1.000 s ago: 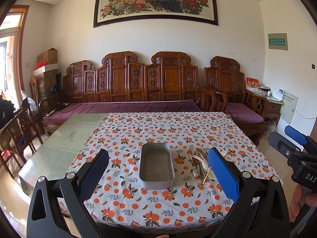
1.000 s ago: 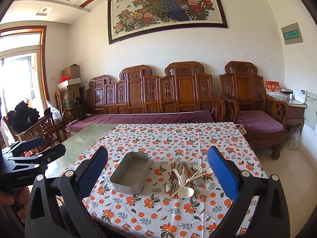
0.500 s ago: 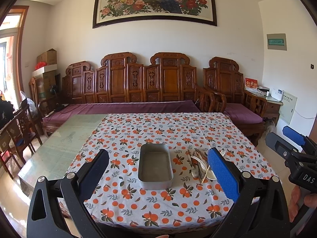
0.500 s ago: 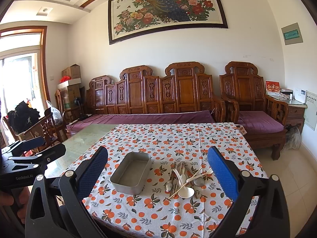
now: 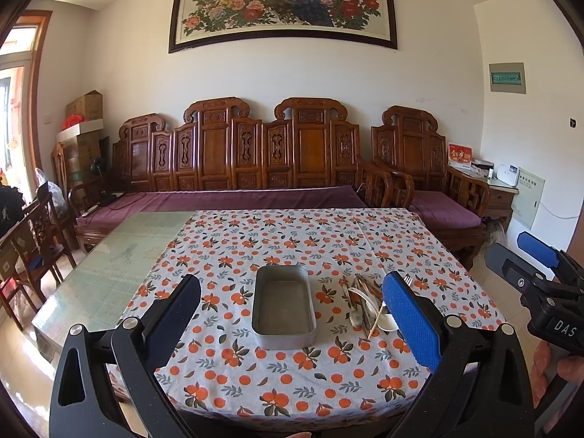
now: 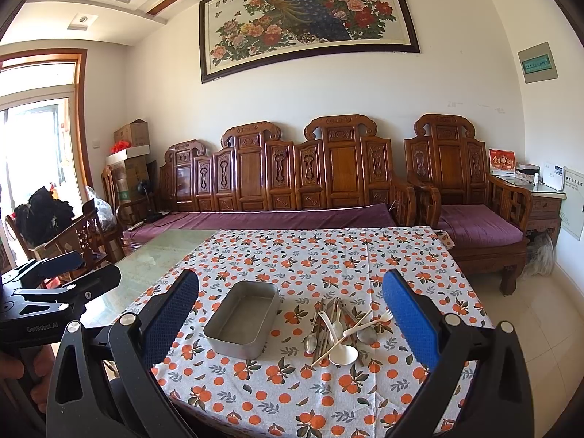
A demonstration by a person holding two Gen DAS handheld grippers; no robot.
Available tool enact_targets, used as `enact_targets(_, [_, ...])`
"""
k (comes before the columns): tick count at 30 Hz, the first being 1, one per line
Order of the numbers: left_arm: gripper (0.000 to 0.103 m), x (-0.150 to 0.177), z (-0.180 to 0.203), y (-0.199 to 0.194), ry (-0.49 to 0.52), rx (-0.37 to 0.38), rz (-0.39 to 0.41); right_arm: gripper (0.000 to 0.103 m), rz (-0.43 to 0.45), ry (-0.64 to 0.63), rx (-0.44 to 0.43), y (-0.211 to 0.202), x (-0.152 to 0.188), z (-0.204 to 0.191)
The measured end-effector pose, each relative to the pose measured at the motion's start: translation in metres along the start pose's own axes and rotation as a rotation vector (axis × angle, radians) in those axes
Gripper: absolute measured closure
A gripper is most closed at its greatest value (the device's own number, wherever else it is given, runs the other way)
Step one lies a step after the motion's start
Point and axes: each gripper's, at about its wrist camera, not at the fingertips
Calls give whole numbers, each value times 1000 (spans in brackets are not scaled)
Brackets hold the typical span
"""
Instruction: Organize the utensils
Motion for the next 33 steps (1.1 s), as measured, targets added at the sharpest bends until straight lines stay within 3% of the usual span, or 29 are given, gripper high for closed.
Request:
enact_targets(8, [6,5,0,7,7,10,-23,2,-12,2,0,3,-3,-3])
enact_targets(12, [6,11,0,25,11,27,-76,2,-35,7,-2,5,4,10])
enact_targets(21, [6,35,12,79,69,57,-201,3,-124,17,-19,49,28,41])
enact_targets(33, [6,50,30,153,137,85,-327,14,-275,32,-50,117,57,96])
Point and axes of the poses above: each gripper's, at about its wrist camera, not at the fingertips, and y roughly the way its jaws point, z to its right, x to its underside, and after that the axes turned 5 degrees about -x, right-handed
